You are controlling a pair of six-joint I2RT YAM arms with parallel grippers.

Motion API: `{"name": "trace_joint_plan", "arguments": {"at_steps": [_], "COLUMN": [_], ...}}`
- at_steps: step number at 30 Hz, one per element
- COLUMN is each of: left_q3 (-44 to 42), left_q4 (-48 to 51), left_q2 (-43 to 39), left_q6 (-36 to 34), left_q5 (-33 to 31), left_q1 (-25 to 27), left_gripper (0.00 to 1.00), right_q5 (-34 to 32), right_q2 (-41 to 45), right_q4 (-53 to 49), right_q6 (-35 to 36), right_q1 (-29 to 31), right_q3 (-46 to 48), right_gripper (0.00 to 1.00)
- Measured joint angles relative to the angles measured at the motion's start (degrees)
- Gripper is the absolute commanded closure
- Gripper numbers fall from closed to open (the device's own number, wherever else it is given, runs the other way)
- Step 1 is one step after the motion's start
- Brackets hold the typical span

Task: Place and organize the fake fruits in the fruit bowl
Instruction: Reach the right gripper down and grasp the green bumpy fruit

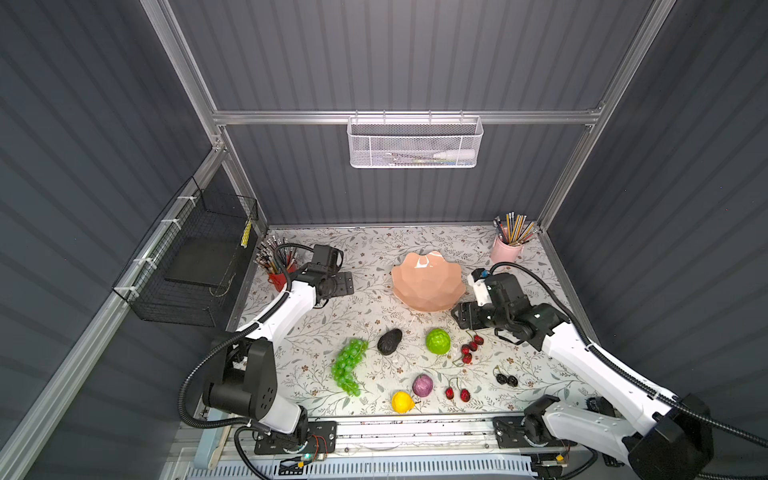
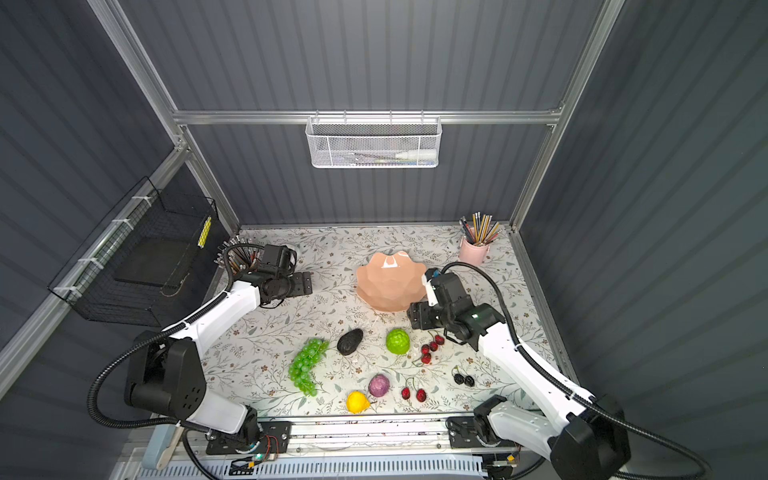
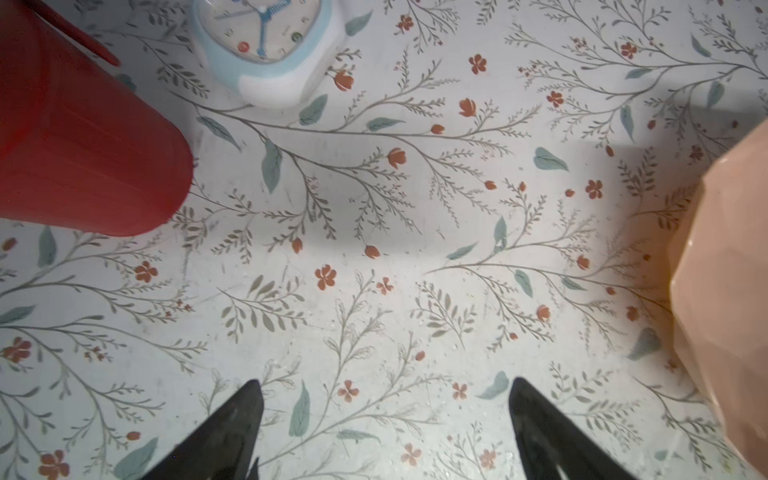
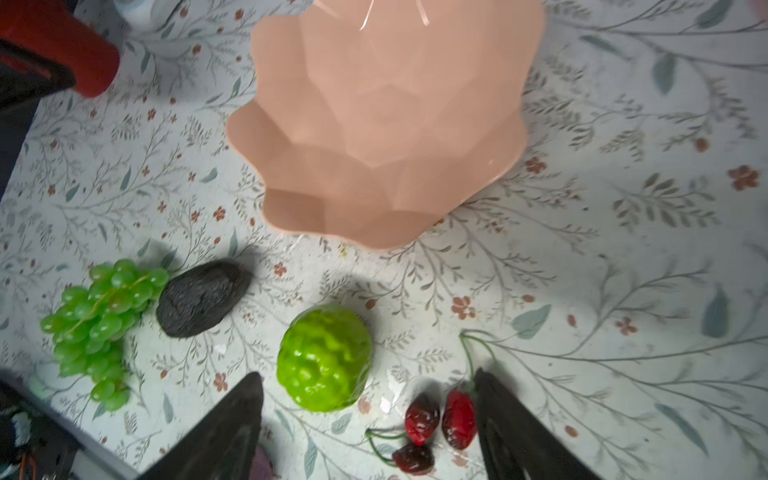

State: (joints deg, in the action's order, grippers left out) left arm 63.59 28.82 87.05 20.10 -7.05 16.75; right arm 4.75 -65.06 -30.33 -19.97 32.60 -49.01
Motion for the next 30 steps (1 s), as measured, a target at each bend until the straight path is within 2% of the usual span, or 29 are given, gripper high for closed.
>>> {"name": "trace_joint_plan", "arguments": {"at_steps": [3,7,22,25,30], "left_q3": [0.0,0.0,-0.4,-0.4,-0.4], "left_q4": [1.7,2.9,3.7,3.8,3.8], "left_q2": [-1.0,-2.8,-5.9,-5.8,-5.8], "left_q6": [1.4,2.7,5.0,5.0,5.0], "left_q5": [1.2,2.0,1.1,1.1,0.9], "left_q1": [1.4,3.7,4.9,4.9,4.9], "left_gripper": [0.08,0.08,0.07,0.07,0.07], "right_q5": [-0.1,-0.8,-4.0,-3.9,-3.8], "right_q2": [-5.0,-11.7,-23.9,-26.3,-27.4], "right_q4": [-0.2,-0.1,2.2,3.1,4.0], "right_q6": [-0.8,-1.7,-1.1,-0.6,-0.1], "right_q1": [5.4,9.7,10.3,10.3,10.3], "right_q3": [-1.1,-2.9,-3.5,-3.6,-3.6], "right_gripper": [0.16,0.12,0.12,0.16,0.29]}}
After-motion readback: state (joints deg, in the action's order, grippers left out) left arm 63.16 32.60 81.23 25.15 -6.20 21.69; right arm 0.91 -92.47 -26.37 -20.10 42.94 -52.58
